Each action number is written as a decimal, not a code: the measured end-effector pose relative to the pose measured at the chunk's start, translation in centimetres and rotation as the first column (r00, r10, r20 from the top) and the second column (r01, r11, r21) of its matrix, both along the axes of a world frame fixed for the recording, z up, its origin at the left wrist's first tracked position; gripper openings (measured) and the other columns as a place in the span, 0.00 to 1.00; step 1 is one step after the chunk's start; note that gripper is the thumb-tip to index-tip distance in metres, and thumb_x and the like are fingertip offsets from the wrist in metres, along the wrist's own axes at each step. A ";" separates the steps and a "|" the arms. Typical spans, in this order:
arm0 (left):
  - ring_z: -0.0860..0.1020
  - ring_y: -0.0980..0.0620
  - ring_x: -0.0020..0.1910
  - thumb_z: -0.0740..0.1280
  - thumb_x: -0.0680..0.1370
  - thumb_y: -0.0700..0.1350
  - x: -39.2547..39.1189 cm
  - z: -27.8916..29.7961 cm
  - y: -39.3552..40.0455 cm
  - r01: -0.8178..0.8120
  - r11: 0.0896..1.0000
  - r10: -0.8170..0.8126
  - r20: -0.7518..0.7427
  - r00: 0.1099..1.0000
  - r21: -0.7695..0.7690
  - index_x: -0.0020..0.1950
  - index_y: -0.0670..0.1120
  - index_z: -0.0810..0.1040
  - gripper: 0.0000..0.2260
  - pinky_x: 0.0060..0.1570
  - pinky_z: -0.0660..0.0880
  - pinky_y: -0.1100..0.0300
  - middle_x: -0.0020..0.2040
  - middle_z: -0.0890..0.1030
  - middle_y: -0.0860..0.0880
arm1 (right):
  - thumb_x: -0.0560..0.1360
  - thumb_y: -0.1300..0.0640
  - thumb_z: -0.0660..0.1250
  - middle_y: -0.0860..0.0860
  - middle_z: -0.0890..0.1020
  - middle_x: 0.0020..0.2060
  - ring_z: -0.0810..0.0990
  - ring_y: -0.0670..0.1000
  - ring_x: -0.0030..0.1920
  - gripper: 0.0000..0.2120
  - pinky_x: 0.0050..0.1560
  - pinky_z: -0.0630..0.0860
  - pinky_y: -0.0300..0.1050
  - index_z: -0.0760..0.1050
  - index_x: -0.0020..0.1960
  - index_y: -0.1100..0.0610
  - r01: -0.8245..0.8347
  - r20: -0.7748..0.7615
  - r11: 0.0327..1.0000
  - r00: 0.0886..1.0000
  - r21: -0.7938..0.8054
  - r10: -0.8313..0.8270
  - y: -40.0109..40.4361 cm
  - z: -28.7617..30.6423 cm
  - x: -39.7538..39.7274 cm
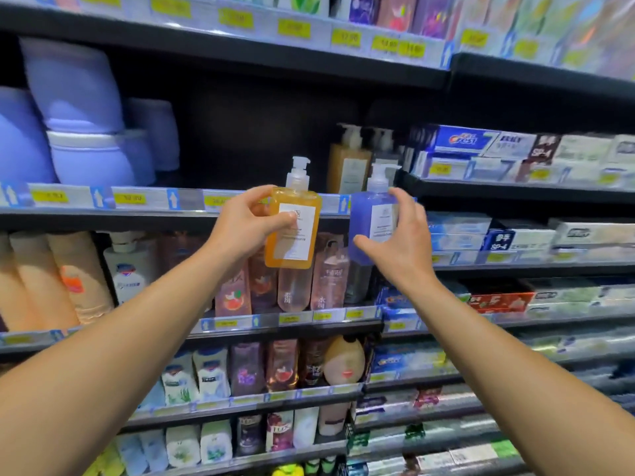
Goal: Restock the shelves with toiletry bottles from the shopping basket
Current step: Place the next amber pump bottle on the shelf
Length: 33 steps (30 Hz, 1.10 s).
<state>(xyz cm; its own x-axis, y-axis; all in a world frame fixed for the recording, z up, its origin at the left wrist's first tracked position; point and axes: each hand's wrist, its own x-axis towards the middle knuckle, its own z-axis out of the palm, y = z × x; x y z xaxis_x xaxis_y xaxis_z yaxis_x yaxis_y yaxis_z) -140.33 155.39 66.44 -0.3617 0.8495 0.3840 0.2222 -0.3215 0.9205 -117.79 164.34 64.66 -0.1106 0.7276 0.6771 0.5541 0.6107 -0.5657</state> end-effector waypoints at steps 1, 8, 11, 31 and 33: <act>0.84 0.54 0.49 0.76 0.71 0.42 0.3 0.2 0.6 0.000 1.000 0.000 -0.004 1.000 0.001 0.60 0.54 0.78 0.19 0.48 0.82 0.53 0.48 0.86 0.52 | 0.64 0.51 0.77 0.49 0.69 0.66 0.70 0.47 0.61 0.40 0.56 0.67 0.43 0.63 0.71 0.47 -0.001 -0.021 1.000 1.000 0.016 0.001 0.9 0.9 0.4; 0.84 0.52 0.48 0.77 0.71 0.43 1.7 1.2 3.3 -0.028 0.999 0.029 -0.035 0.999 0.022 0.56 0.56 0.79 0.17 0.49 0.82 0.47 0.49 0.85 0.50 | 0.63 0.52 0.76 0.49 0.68 0.65 0.67 0.42 0.56 0.39 0.53 0.64 0.39 0.63 0.70 0.49 0.012 -0.146 0.994 0.989 0.112 0.004 6.5 6.8 1.1; 0.84 0.52 0.49 0.77 0.71 0.42 1.9 1.5 4.0 -0.029 0.999 0.030 -0.026 0.999 0.032 0.56 0.57 0.79 0.17 0.49 0.82 0.48 0.49 0.85 0.50 | 0.63 0.52 0.77 0.49 0.68 0.65 0.69 0.45 0.59 0.38 0.52 0.65 0.40 0.63 0.69 0.49 0.010 -0.160 0.990 0.987 0.138 0.013 8.0 7.3 0.7; 0.84 0.55 0.47 0.76 0.72 0.43 2.3 2.0 7.2 -0.034 0.999 0.034 0.000 0.999 0.008 0.55 0.59 0.79 0.16 0.42 0.82 0.56 0.46 0.86 0.54 | 0.68 0.48 0.75 0.54 0.65 0.66 0.67 0.56 0.65 0.35 0.59 0.65 0.41 0.64 0.67 0.58 0.186 0.020 0.969 0.981 0.160 -0.192 11.7 4.4 -2.2; 0.84 0.54 0.48 0.76 0.72 0.44 2.3 1.9 7.3 -0.044 0.999 0.044 -0.008 0.999 0.002 0.57 0.58 0.79 0.17 0.44 0.82 0.54 0.47 0.85 0.53 | 0.69 0.49 0.74 0.55 0.66 0.67 0.66 0.57 0.65 0.32 0.63 0.67 0.47 0.66 0.66 0.57 0.201 0.062 0.943 0.973 0.264 -0.224 11.2 4.7 -2.2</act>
<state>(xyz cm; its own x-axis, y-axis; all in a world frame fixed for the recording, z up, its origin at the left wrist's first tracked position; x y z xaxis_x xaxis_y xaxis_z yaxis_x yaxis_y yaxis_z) -138.07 162.70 68.38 -0.3950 0.8324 0.3886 0.2438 -0.3129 0.9180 -120.02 175.59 69.31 -0.0416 0.5460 0.8368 0.7283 0.5899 -0.3487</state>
